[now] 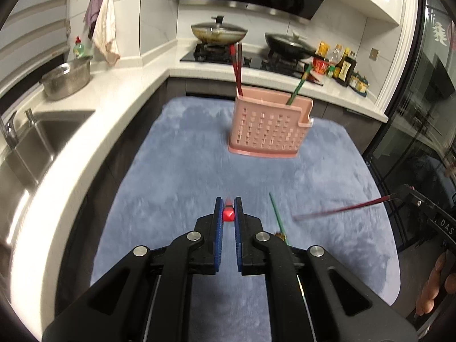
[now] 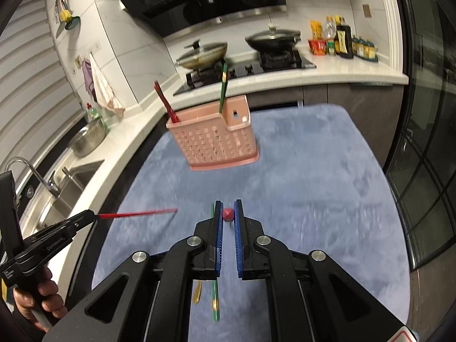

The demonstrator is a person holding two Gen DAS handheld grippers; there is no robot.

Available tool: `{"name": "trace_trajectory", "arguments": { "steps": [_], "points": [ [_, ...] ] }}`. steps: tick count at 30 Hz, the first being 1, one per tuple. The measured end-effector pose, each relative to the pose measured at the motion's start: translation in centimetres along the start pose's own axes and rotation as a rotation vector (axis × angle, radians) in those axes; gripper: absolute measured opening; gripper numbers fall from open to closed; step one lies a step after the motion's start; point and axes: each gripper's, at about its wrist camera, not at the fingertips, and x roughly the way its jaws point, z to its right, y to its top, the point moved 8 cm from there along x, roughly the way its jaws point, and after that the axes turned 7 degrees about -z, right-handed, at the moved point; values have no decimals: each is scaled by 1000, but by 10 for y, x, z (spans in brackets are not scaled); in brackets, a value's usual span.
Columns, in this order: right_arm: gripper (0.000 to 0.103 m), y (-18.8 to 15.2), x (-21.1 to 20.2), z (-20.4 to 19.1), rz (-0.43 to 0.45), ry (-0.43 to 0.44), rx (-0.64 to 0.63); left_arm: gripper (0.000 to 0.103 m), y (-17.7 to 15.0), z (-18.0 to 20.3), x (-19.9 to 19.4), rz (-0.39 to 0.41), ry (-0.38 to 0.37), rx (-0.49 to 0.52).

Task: Organize utensils
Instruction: 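Carry the red chopstick to the holder with the left tool while the right tool carries its own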

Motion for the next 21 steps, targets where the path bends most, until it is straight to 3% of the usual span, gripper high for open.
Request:
{"name": "trace_trajectory", "arguments": {
  "steps": [13, 21],
  "points": [
    [7, 75, -10, -12, 112, 43, -5, 7, 92, -3, -17, 121, 3, 13],
    [7, 155, -23, -24, 243, 85, -4, 7, 179, 10, -44, 275, -18, 18]
  ]
}}
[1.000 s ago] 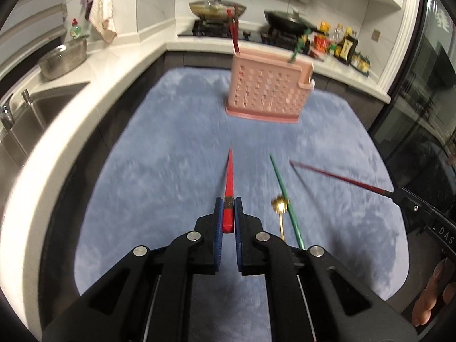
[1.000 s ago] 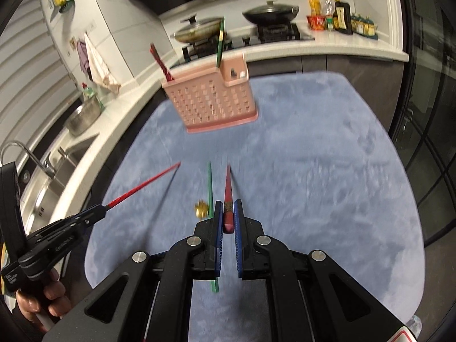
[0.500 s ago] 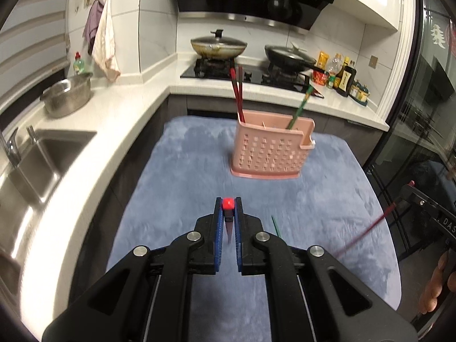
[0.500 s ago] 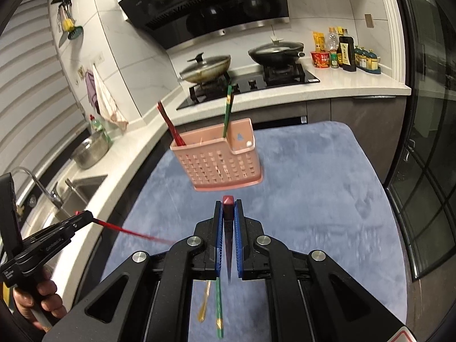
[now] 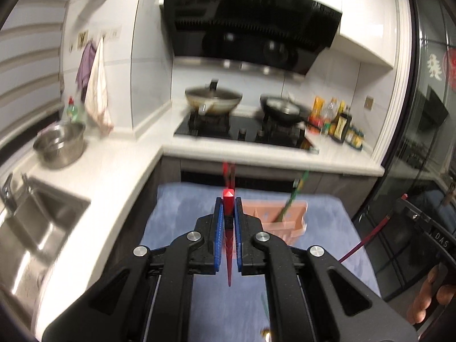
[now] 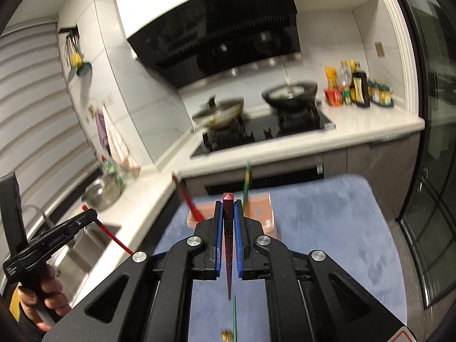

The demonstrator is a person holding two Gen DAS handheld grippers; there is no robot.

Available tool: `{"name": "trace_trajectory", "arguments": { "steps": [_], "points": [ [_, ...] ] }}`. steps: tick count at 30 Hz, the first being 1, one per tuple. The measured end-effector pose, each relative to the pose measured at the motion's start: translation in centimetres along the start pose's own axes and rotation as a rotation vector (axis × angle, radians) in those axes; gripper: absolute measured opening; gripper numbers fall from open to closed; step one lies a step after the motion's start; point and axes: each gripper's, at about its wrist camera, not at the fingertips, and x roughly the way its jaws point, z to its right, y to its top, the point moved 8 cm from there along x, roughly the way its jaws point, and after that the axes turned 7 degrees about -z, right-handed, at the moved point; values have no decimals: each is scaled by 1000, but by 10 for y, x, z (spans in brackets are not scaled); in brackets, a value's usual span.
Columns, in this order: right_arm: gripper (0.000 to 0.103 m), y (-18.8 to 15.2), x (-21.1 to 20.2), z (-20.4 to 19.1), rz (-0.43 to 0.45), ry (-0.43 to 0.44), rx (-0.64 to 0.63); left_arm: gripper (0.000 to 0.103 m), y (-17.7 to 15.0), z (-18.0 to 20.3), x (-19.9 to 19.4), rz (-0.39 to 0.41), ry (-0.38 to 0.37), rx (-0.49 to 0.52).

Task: Organize utensils
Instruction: 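Carry the red chopstick to the holder with the left tool while the right tool carries its own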

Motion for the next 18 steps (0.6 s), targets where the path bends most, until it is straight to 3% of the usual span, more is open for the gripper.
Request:
{"name": "trace_trajectory", "arguments": {
  "steps": [11, 18],
  "points": [
    [7, 84, 44, -4, 107, 18, 9, 7, 83, 18, 30, 140, -16, -4],
    [7, 95, 92, 3, 84, -3, 13, 7, 86, 21, 72, 103, -26, -22]
  ]
}}
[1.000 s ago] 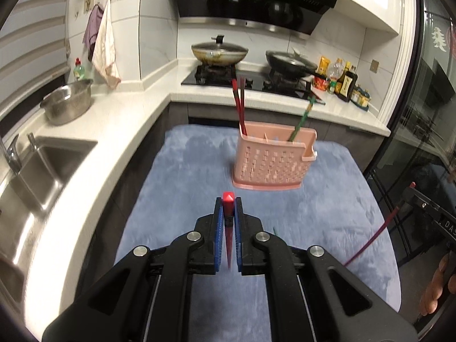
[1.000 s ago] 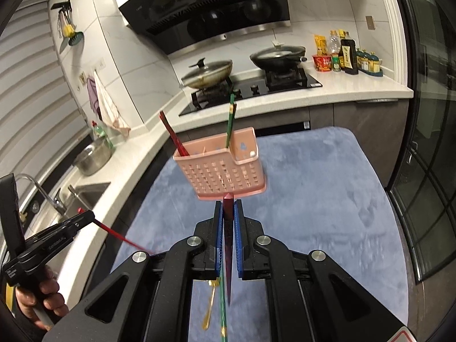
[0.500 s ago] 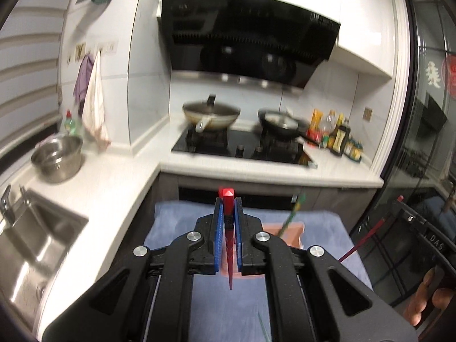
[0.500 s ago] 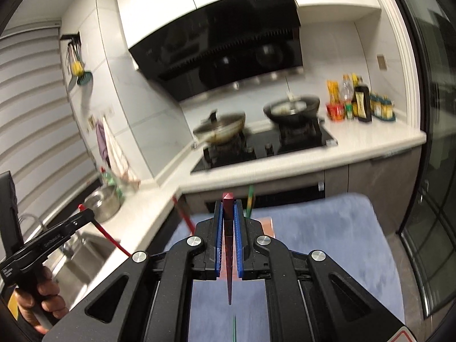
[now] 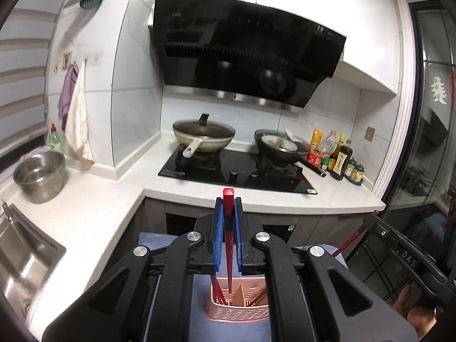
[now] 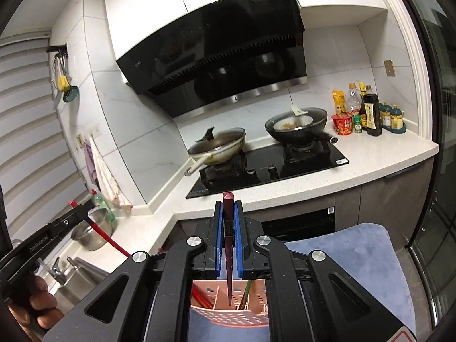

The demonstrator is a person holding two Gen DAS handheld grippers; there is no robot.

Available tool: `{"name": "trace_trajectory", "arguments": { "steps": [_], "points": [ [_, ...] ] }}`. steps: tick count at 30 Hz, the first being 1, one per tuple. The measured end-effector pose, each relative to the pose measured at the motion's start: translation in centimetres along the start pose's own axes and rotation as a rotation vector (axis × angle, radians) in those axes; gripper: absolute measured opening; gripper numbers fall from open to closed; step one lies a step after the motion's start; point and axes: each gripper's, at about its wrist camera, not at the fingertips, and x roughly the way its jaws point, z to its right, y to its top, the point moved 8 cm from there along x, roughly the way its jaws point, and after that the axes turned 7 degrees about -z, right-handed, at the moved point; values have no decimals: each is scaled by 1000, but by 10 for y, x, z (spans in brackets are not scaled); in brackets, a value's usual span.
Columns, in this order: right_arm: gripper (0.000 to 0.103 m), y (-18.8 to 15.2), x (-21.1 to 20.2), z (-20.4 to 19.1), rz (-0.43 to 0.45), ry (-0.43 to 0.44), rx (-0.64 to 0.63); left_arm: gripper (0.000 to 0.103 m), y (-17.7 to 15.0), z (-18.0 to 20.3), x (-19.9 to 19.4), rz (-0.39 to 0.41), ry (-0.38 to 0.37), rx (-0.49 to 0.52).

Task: Organize utensils
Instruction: 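Carry the red chopstick to the holder with the left tool while the right tool carries its own, then insert both chopsticks into the holder, open both tools and pull back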

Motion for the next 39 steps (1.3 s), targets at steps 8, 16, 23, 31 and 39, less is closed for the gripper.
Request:
{"name": "trace_trajectory", "arguments": {
  "steps": [8, 16, 23, 31, 39],
  "points": [
    [7, -28, 47, 12, -86, -20, 6, 7, -27, -5, 42, -83, 15, -10],
    [7, -59, 72, 13, -154, -26, 5, 7, -48, -13, 64, -139, 21, -31],
    [7, -69, 78, 12, -178, -35, 0, 7, -54, -15, 67, -156, 20, -43],
    [15, -68, 76, 13, -172, -41, -1, 38, -54, -19, 64, -146, 41, -71],
    [21, -73, 61, 16, -163, -46, 8, 41, -61, -25, 52, -137, 62, -78]
  ]
}}
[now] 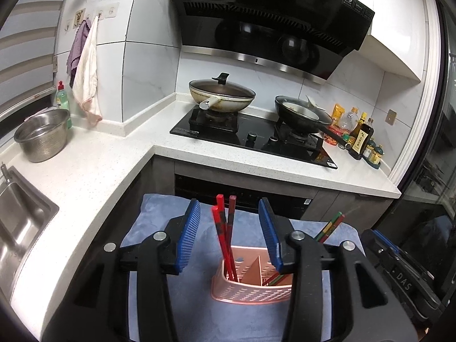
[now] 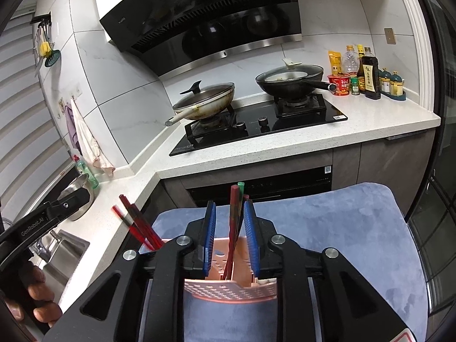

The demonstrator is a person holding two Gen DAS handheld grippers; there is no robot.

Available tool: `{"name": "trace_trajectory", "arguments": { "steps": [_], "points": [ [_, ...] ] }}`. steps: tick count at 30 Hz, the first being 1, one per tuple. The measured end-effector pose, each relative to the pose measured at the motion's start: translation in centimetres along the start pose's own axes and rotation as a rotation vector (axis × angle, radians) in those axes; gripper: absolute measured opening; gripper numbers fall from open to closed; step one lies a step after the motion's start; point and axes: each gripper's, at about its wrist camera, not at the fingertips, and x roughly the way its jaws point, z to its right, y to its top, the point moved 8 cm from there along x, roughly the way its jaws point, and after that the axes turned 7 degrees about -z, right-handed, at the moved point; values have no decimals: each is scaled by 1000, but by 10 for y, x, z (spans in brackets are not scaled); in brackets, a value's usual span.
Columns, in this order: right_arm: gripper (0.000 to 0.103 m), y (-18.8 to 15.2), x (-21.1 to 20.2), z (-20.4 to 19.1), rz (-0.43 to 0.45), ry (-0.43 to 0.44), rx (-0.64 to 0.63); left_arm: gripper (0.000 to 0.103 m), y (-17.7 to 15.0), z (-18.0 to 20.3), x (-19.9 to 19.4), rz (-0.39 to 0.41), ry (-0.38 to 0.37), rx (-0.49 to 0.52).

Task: Organize utensils
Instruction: 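Insert both chopsticks into the holder, open both tools and pull back, then move the left tool to the gold spoon while the right tool moves to the green chopstick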

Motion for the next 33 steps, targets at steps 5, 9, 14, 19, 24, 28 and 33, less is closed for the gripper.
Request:
{"name": "trace_trajectory", "arguments": {
  "steps": [5, 9, 14, 19, 24, 28, 33],
  "points": [
    [21, -11, -15, 3, -4, 6, 6, 41, -11, 0, -11, -4, 8, 10],
    [21, -24, -28, 3, -17, 11, 5, 41, -22, 1, -22, -9, 6, 22],
    [21, -54, -48, 1, -39, 6, -10, 46, -48, 0, -38, -26, 6, 41],
    [21, -94, -64, 2, -85, -1, -26, 46, -96, -9, -47, -85, 20, 62],
    [21, -152, -76, 7, -162, -10, -35, 46, -147, -23, -51, -157, 47, 56],
    [21, -204, -80, 12, -240, -44, -68, 46, -195, -37, -52, -232, 81, 54],
    [21, -267, -84, 16, -341, -57, -75, 46, -253, -51, -57, -307, 106, 52]
  ]
}}
